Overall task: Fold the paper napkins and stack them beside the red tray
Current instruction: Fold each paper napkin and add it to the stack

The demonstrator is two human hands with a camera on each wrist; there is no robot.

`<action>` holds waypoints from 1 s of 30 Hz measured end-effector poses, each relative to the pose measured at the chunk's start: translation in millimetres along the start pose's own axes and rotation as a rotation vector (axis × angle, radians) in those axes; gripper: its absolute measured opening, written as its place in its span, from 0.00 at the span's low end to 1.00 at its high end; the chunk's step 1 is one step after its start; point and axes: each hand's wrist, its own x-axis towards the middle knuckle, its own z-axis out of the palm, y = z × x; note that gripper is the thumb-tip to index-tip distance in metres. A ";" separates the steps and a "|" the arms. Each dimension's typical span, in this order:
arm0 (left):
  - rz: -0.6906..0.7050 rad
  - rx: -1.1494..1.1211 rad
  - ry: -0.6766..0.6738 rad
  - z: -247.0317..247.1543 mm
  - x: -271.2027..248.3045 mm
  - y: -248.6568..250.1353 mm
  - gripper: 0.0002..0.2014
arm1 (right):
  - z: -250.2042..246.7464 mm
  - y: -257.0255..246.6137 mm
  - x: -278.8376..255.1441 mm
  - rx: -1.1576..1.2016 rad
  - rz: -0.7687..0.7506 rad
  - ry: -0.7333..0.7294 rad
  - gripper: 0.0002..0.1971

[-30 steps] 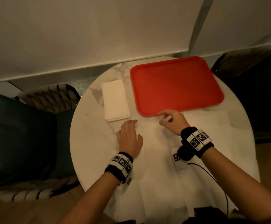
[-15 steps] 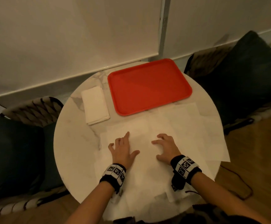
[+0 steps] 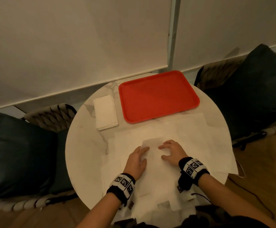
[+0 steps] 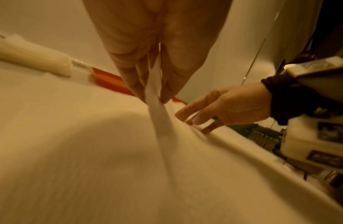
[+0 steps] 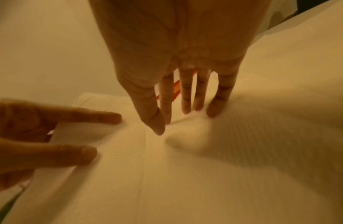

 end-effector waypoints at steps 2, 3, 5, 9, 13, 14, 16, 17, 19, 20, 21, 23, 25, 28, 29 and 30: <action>0.044 -0.038 0.049 -16.0 -2.8 14.7 0.25 | -15.4 -6.1 1.2 0.085 -0.012 0.047 0.23; 0.063 -0.065 0.079 -24.6 -4.0 21.8 0.25 | -23.1 -10.0 1.5 0.105 -0.018 0.080 0.26; 0.082 -0.127 0.143 -43.2 -7.3 35.2 0.26 | -37.5 -19.9 2.8 0.149 -0.026 0.127 0.37; 0.082 -0.310 0.288 -79.6 -11.0 51.0 0.23 | -59.6 -46.2 14.9 0.423 -0.035 0.042 0.50; -0.004 -0.410 0.484 -110.1 -10.4 47.0 0.15 | -66.7 -79.6 28.0 0.582 -0.154 0.001 0.36; -0.026 -0.428 0.522 -117.1 -11.6 43.7 0.15 | -66.9 -89.5 29.3 0.613 -0.182 -0.004 0.32; -0.056 -0.448 0.566 -131.5 -14.7 38.0 0.17 | -67.7 -110.2 31.7 0.629 -0.233 0.030 0.21; -0.061 -0.441 0.581 -138.1 -16.3 35.5 0.19 | -68.5 -120.4 33.2 0.619 -0.261 0.071 0.15; -0.054 -0.432 0.607 -150.2 -18.1 33.0 0.23 | -72.0 -141.4 35.0 0.609 -0.320 0.153 0.04; -0.037 -0.444 0.621 -155.6 -18.9 33.8 0.25 | -73.9 -153.3 34.9 0.605 -0.350 0.185 0.04; -0.022 -0.471 0.639 -160.6 -19.2 36.5 0.25 | -75.2 -164.9 34.8 0.595 -0.385 0.210 0.06; 0.026 -0.562 0.672 -170.4 -18.6 45.7 0.24 | -76.8 -190.6 30.1 0.562 -0.470 0.261 0.08; 0.082 -0.649 0.701 -178.0 -15.4 54.8 0.21 | -75.2 -214.8 24.2 0.520 -0.556 0.299 0.07; 0.125 -0.768 0.711 -186.7 -10.7 67.6 0.17 | -67.1 -246.6 16.0 0.426 -0.700 0.306 0.05; 0.131 -0.811 0.706 -189.1 -9.1 71.5 0.18 | -63.2 -254.4 14.9 0.386 -0.737 0.279 0.05; 0.149 -0.854 0.701 -191.4 -8.0 74.9 0.18 | -60.3 -260.9 13.8 0.340 -0.753 0.227 0.05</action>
